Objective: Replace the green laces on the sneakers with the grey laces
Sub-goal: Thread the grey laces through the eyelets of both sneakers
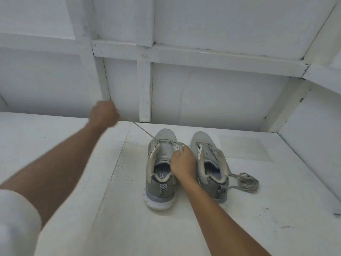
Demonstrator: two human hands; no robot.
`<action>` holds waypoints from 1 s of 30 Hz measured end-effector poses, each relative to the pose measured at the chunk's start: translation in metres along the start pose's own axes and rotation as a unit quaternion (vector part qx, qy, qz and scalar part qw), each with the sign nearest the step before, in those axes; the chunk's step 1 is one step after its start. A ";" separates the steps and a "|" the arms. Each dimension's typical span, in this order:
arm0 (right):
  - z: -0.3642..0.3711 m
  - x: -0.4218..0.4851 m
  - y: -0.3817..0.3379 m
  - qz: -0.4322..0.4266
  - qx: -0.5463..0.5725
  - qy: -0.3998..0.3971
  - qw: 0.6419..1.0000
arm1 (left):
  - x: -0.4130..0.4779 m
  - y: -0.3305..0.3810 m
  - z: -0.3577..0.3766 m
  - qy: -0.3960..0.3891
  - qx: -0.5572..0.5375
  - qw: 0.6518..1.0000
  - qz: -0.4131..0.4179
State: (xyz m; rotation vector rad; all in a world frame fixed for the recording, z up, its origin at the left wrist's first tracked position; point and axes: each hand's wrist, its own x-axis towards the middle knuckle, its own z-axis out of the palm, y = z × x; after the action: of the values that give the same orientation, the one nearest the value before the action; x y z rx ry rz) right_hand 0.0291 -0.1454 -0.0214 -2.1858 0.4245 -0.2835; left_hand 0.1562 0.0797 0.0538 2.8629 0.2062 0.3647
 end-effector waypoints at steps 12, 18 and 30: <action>0.002 0.000 -0.003 0.002 -0.030 0.013 0.999 | -0.073 0.057 0.075 -0.158 -0.010 0.974 0.161; 0.001 0.001 -0.001 0.009 -0.014 0.016 1.000 | -0.033 0.027 0.037 -0.029 -0.050 0.997 0.049; 0.000 0.000 -0.002 0.011 -0.003 0.010 1.000 | -0.008 0.007 0.000 -0.125 -0.350 0.926 -0.073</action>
State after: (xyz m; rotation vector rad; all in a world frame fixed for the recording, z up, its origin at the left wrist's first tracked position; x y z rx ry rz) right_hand 0.0294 -0.1439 -0.0197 -2.1847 0.4598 -0.2933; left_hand 0.1496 0.0719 0.0538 2.1413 0.1914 0.0216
